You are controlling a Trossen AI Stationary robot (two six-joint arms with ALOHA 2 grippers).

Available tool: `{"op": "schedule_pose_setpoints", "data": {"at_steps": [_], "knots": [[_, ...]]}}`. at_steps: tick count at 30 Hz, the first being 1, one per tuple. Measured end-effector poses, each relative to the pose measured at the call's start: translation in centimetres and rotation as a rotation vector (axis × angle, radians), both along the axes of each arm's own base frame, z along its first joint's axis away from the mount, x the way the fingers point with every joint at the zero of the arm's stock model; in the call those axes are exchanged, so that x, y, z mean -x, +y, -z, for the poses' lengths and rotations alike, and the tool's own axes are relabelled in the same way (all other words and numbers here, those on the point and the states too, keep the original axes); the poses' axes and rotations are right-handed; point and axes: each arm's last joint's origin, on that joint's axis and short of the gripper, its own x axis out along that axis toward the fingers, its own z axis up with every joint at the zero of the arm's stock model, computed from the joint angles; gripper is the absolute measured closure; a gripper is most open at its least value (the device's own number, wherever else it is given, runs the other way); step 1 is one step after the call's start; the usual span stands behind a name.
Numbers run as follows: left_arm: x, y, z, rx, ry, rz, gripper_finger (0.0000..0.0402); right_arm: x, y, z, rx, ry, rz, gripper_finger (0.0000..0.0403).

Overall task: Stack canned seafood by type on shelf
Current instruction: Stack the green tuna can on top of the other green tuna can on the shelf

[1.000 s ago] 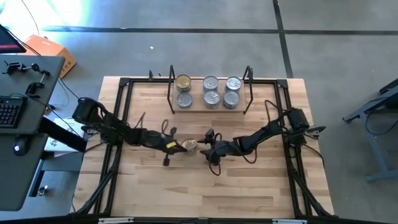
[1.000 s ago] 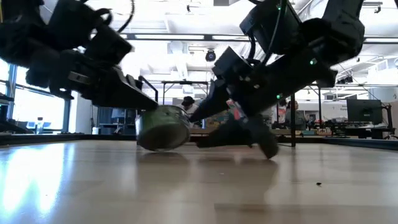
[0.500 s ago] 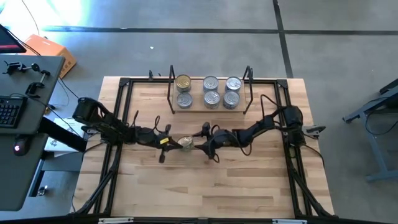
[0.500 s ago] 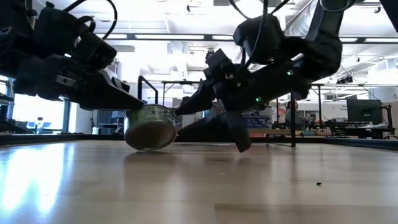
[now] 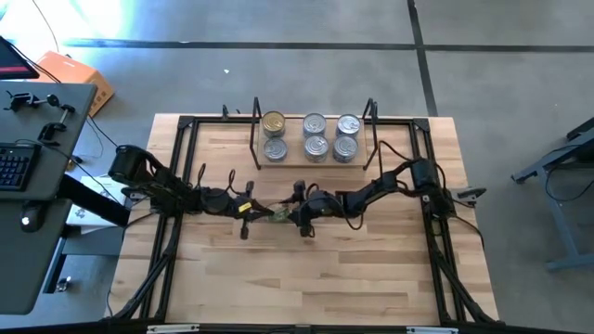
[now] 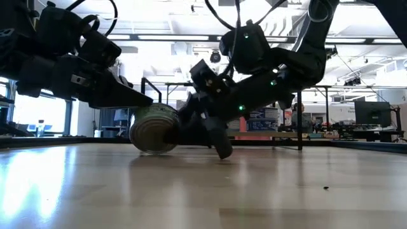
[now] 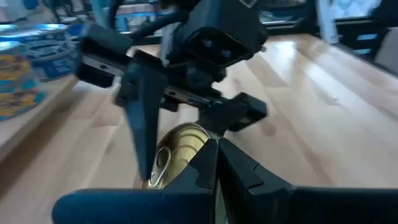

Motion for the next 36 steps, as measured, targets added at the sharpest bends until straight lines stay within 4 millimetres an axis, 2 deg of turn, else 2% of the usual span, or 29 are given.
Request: {"op": "schedule_pose_setpoints", "data": {"at_steps": [4,8,13,19,25,30,36], "knots": [[0.0,0.2,-0.2,-0.069,-0.017,-0.102,0.0401,0.4,0.3,-0.5,-0.089,0.036,0.174,0.0279],[-0.4,-0.1,-1.2,-0.121,-0.067,-0.195,0.0401,1.3,0.6,-1.8,-0.18,0.123,0.256,0.0278],[-1.5,-0.9,-2.8,-0.148,-0.125,-0.165,0.0391,2.2,0.6,-3.7,-0.325,0.259,0.38,0.0278],[-4.5,-2.1,-3.6,-0.27,0.046,-0.121,0.0318,1.5,1.2,-5.3,-0.501,0.338,0.487,0.0278],[-7.4,-2.4,-5.3,-0.329,0.304,-0.159,0.0224,1.1,2.0,-5.8,-0.499,0.32,0.451,0.0278],[-7.8,-1.7,-5.6,-0.332,0.356,-0.177,0.017,1.0,2.1,-5.8,-0.499,0.309,0.45,0.0278],[-7.6,-0.7,-4.9,-0.29,0.435,-0.147,0.0156,1.0,2.1,-5.9,-0.5,0.305,0.447,0.0278]]}}
